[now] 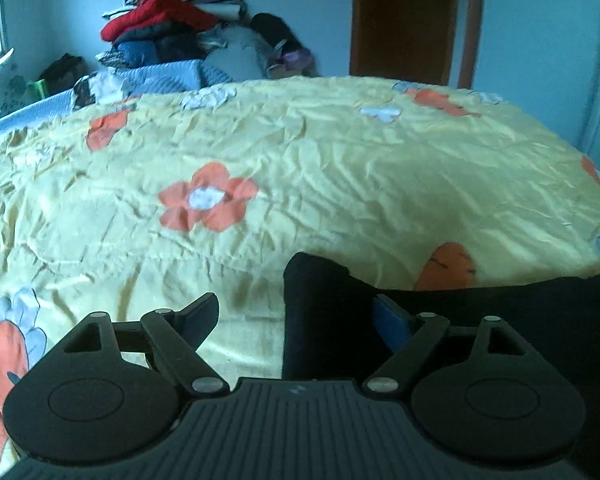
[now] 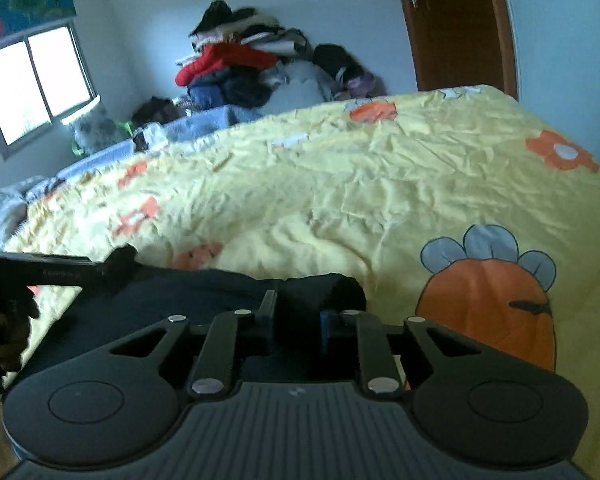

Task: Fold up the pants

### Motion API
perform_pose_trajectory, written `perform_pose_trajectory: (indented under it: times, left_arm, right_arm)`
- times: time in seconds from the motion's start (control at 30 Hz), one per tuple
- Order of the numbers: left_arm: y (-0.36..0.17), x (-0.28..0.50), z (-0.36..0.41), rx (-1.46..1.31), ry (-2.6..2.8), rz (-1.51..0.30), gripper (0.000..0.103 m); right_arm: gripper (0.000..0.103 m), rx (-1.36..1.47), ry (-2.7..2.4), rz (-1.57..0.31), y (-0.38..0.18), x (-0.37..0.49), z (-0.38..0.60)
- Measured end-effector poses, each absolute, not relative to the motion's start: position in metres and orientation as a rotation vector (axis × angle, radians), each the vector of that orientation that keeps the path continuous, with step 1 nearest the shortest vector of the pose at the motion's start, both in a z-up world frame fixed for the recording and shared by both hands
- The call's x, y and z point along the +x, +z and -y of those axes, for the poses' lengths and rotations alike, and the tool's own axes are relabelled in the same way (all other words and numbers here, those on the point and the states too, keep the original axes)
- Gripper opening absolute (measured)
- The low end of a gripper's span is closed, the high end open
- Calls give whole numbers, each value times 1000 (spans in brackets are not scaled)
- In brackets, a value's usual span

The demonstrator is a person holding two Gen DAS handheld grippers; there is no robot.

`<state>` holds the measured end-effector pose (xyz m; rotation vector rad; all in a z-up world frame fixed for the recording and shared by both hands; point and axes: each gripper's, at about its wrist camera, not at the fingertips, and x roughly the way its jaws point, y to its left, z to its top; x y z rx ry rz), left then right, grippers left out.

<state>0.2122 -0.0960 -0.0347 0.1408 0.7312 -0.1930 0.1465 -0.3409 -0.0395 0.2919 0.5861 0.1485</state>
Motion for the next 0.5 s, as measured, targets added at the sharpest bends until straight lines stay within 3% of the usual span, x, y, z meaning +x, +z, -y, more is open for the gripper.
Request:
perform_pose_trajectory:
  times: [0.13, 0.3, 0.5]
  left_arm:
    - [-26, 197, 90, 149, -173, -682, 83]
    - [-5, 154, 81, 134, -191, -601, 87]
    - [-11, 116, 92, 58, -332, -657, 88]
  right_arm:
    - [26, 325, 130, -561, -35, 138, 346]
    - [26, 216, 19, -442, -11, 93, 337]
    - [27, 80, 271, -540, -15, 75, 292]
